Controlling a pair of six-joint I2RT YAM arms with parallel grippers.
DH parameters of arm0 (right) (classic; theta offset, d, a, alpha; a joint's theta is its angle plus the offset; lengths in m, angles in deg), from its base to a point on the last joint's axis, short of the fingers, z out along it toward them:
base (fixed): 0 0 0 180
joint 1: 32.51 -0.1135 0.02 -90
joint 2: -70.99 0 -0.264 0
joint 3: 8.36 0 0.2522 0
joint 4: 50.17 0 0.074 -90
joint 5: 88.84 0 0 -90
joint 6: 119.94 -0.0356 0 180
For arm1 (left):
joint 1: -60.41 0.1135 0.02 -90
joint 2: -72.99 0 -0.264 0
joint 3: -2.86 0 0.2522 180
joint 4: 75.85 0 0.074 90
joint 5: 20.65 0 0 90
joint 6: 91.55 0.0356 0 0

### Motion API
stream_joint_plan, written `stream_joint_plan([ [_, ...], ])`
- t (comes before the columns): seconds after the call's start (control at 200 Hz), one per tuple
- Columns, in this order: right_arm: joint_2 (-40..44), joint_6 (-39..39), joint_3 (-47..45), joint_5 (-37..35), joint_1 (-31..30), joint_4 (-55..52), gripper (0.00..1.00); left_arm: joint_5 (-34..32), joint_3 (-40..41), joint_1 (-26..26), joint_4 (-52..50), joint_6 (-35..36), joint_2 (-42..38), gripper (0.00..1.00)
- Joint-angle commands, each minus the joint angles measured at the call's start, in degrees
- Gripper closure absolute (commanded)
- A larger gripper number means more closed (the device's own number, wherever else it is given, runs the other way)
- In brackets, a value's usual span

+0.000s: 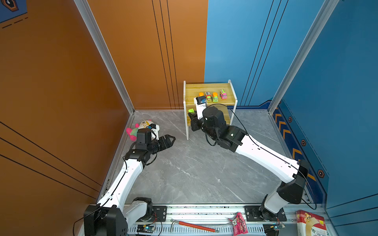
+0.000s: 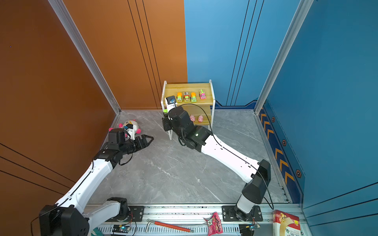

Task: Organize plastic toys on shelves
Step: Pick up the plastic toy from the center of the table.

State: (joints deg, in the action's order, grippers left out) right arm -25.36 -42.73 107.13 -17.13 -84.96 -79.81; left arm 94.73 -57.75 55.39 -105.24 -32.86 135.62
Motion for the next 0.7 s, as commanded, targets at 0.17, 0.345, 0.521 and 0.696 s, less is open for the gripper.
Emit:
stream_joint_plan([
  [0.17,-13.28,4.6,21.7,-5.99,1.21,-13.17,0.82,-1.1,-0.29,-3.1,-2.19,2.99,-1.95,0.16],
  [0.345,-18.87,5.0,30.94,-8.25,1.73,-13.74,0.81,-0.83,-0.42,-3.64,-2.29,3.07,-1.88,0.16],
  [0.521,-22.1,4.87,36.44,-9.45,2.61,-13.67,0.81,-0.63,-0.41,-3.95,-2.29,3.01,-1.82,0.16],
  [0.696,-23.98,4.0,37.69,-11.87,3.79,-12.39,0.81,-0.27,-0.46,-3.96,-2.29,2.95,-1.54,0.16],
])
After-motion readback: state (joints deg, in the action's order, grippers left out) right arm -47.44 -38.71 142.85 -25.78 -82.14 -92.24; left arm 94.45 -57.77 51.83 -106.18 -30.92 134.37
